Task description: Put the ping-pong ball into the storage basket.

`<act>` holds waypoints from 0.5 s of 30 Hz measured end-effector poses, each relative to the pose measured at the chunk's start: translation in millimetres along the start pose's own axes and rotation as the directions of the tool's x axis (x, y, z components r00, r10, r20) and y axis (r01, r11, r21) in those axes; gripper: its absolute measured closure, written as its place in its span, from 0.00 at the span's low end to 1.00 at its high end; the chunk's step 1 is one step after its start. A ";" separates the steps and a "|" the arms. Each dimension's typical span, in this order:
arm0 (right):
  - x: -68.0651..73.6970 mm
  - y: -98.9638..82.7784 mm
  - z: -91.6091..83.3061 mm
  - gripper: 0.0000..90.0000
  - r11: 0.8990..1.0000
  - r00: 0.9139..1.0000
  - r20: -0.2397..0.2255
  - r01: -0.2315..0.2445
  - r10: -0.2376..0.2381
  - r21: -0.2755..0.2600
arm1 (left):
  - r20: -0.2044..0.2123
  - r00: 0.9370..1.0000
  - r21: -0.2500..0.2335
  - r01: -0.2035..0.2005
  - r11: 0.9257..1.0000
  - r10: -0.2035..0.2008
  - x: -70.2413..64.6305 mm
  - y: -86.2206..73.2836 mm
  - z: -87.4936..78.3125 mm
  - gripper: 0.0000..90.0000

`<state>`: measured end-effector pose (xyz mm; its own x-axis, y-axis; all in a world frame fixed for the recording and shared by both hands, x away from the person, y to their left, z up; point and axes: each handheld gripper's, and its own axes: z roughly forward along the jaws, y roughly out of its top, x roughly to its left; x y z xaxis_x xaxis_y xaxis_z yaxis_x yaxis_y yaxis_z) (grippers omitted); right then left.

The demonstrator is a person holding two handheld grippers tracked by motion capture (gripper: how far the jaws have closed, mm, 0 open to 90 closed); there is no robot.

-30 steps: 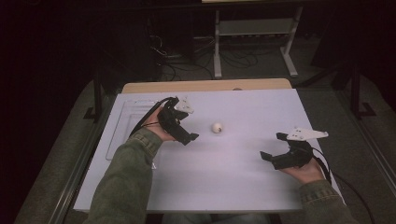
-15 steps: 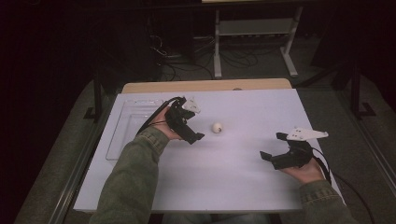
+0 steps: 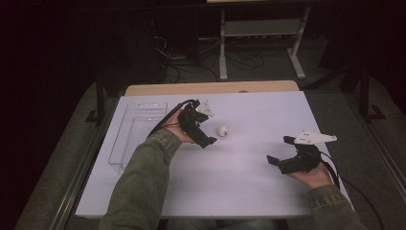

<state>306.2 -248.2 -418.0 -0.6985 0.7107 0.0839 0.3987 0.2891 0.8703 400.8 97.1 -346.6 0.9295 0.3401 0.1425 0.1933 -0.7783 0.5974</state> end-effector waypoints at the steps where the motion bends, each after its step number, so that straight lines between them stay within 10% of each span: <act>1: 0.0 0.0 0.0 0.00 1.000 1.000 0.000 0.000 0.000 0.001 | -0.002 1.000 0.010 -0.003 1.000 0.003 0.9 0.4 0.8 0.00; 15: 0.5 -0.4 0.7 0.00 1.000 1.000 0.002 0.005 -0.005 0.007 | 0.006 1.000 0.017 0.011 1.000 -0.011 6.0 4.4 11.4 0.00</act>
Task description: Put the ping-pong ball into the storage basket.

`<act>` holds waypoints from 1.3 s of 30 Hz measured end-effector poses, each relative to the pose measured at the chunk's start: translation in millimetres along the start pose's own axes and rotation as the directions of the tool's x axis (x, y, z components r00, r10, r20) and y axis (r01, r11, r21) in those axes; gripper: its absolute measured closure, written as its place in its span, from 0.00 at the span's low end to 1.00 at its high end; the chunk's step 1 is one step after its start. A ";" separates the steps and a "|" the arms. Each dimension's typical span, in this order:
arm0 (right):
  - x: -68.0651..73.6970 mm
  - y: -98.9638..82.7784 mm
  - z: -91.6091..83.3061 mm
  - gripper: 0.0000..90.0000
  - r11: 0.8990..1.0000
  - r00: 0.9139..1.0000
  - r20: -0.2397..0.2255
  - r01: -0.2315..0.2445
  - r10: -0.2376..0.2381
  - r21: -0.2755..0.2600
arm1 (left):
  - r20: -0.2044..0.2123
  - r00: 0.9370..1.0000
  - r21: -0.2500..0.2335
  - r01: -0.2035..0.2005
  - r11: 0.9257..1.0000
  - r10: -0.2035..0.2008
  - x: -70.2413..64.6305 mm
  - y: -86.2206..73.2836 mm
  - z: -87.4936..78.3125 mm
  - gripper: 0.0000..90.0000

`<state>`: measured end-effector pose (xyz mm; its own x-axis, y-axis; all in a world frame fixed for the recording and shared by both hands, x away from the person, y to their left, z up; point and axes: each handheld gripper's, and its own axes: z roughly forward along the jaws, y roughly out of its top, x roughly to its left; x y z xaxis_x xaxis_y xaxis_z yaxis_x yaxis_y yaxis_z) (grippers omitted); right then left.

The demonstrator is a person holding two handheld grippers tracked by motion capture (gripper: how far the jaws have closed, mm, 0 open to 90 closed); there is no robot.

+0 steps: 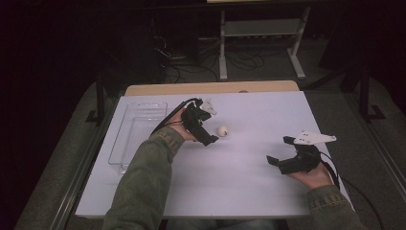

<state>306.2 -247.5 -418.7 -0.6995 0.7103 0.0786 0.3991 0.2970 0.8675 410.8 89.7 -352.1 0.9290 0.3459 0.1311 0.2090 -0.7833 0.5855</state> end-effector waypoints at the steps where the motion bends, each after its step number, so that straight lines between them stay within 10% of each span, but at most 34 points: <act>1: 0.1 0.1 0.0 0.00 1.000 1.000 0.000 0.002 -0.002 0.000 | 0.001 1.000 0.000 0.001 1.000 -0.001 -0.1 0.3 1.1 0.00; 39: -0.3 0.5 -0.3 0.00 1.000 1.000 -0.003 0.001 -0.001 -0.006 | 0.036 0.999 0.025 -0.017 1.000 0.016 1.7 7.6 44.9 0.00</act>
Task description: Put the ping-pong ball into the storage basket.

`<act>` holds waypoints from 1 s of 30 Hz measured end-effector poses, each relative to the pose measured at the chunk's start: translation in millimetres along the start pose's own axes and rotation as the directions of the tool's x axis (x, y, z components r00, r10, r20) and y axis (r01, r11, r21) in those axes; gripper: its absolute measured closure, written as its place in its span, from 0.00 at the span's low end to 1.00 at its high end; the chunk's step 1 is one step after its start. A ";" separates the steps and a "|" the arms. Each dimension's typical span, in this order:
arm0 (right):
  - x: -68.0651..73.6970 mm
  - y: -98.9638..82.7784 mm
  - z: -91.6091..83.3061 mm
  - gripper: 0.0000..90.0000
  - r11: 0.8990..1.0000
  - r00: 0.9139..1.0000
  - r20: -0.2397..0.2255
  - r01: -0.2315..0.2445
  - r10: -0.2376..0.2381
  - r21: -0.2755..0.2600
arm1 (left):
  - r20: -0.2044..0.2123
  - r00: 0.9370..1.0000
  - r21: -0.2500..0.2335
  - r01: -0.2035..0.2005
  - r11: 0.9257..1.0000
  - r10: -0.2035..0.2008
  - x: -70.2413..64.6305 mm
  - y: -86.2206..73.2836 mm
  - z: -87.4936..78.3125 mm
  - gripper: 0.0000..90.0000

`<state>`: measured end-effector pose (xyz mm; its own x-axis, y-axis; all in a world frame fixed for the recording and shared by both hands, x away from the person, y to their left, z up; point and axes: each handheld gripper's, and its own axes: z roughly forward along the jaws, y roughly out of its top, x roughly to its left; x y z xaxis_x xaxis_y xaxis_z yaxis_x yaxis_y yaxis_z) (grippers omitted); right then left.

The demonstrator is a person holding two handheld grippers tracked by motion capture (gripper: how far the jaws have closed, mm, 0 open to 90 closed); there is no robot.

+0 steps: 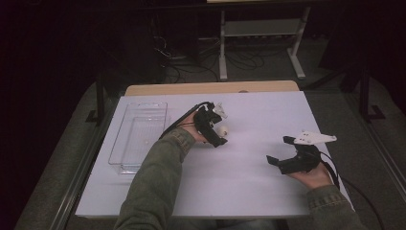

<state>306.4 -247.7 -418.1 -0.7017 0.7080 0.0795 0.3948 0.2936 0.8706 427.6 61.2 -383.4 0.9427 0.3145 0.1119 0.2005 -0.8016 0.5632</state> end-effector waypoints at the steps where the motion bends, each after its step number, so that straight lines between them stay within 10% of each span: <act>1: -0.1 0.0 0.1 0.00 1.000 1.000 0.000 -0.001 0.001 0.001 | 0.000 1.000 -0.002 0.003 1.000 -0.003 0.4 -0.3 0.7 0.00; 30: 0.2 1.0 -0.6 0.00 1.000 1.000 -0.013 -0.004 0.004 -0.017 | -0.016 0.999 0.071 -0.044 0.997 0.045 -0.8 15.8 25.5 0.18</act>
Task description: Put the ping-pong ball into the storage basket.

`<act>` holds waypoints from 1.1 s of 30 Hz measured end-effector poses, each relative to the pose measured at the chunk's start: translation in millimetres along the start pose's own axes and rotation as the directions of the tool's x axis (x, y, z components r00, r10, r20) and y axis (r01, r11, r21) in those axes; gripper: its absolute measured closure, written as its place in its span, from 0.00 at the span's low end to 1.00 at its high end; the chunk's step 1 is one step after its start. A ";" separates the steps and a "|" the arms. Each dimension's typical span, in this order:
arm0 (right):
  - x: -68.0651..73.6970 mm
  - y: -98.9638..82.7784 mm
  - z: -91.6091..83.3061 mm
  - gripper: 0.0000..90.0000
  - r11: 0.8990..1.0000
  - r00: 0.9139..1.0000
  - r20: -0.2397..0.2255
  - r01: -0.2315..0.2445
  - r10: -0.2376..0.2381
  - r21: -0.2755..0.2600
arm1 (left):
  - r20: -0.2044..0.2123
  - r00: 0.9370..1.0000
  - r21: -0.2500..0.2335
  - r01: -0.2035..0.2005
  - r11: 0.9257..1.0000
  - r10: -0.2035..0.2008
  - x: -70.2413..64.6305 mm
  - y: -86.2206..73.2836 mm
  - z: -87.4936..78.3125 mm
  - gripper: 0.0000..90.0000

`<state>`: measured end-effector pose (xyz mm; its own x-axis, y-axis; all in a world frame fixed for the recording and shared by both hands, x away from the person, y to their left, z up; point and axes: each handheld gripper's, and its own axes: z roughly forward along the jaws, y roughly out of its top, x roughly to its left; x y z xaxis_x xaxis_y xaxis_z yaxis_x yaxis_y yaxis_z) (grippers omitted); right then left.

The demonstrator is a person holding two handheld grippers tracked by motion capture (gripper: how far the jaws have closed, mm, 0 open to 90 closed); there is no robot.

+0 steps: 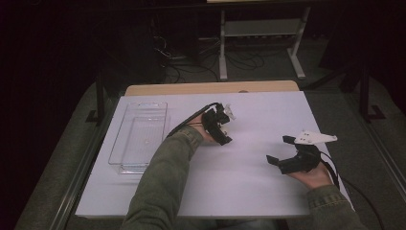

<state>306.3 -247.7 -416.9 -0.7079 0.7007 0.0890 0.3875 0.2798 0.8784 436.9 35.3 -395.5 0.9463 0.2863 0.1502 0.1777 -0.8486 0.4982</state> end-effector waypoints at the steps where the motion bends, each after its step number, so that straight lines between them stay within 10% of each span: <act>1: -0.1 0.1 -0.1 0.00 1.000 1.000 0.000 0.000 0.000 -0.001 | 0.000 1.000 -0.002 0.001 1.000 -0.001 -0.1 0.2 0.8 0.19; 33: 1.3 0.8 1.7 0.00 1.000 1.000 -0.024 0.009 -0.009 0.003 | -0.007 0.999 0.013 0.047 0.999 -0.047 16.7 -6.2 16.9 0.42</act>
<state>306.7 -245.4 -416.9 -0.7250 0.6825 0.0924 0.3829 0.2879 0.8778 456.1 37.8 -410.5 0.9350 0.3289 0.1324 0.2256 -0.8399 0.4936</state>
